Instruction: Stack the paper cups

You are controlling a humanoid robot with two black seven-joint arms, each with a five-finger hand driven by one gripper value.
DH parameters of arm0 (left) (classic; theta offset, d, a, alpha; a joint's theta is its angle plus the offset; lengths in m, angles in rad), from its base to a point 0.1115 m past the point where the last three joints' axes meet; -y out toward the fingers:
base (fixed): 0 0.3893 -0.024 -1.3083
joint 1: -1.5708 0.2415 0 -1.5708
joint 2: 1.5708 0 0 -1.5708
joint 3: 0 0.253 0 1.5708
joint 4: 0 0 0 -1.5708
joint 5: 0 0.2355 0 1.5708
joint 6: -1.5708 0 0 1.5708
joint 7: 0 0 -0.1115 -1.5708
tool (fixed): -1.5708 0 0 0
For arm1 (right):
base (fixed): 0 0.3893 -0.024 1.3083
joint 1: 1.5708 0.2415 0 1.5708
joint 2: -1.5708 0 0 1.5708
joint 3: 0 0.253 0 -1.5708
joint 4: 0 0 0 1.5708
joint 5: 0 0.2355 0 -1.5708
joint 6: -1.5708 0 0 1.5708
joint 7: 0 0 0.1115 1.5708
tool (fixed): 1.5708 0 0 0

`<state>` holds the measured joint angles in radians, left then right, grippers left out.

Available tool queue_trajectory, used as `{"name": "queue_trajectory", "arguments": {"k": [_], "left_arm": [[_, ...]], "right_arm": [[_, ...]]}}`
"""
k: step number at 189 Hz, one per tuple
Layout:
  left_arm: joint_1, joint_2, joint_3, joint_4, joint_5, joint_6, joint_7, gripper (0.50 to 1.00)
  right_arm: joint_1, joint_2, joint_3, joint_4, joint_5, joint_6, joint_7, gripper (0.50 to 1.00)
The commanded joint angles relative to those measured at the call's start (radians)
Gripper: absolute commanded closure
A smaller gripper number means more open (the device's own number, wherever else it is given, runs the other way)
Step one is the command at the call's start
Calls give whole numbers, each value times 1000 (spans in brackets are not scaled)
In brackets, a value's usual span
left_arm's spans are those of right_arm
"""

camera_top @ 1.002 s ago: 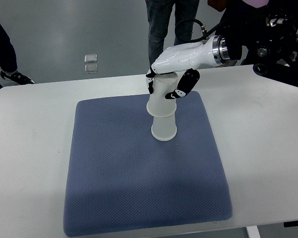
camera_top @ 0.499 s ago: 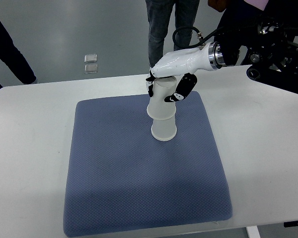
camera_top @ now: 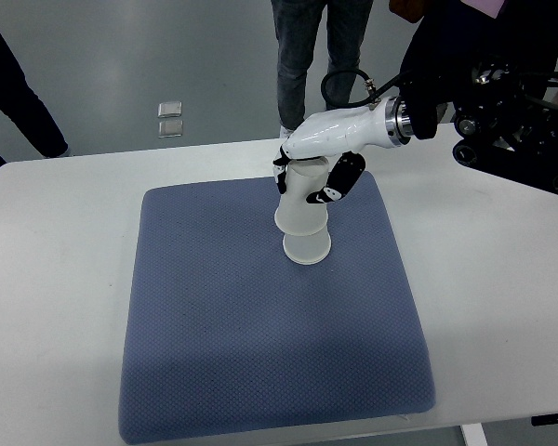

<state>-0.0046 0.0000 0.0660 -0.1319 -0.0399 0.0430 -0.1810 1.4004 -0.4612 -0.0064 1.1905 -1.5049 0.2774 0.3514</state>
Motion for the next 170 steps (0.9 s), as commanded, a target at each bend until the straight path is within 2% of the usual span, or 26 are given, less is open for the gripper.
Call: {"name": "queue_trajectory", "arguments": {"k": [1,29,50,111,132,170], "left_arm": [[0,0,0,0,0,0,0,500],[0,0,0,0,0,0,0,500],[0,0,0,0,0,0,0,500],[0,0,0,0,0,0,0,500],[0,0,0,0,2,0,0,500],[0,0,0,0,0,0,0,500]], "right_arm": [[-9,4,0,-3,-1,-4,0,855],[-11,10,2,-19,-1,-9,0,711],[-12,10,2,-28,0,-12,0,656],[-11,10,3,-28,8,-12,-2,638],[-9,7,8,-29,11,-14,-2,601],[-11,6,108,-75,18,-7,0,595]]}}
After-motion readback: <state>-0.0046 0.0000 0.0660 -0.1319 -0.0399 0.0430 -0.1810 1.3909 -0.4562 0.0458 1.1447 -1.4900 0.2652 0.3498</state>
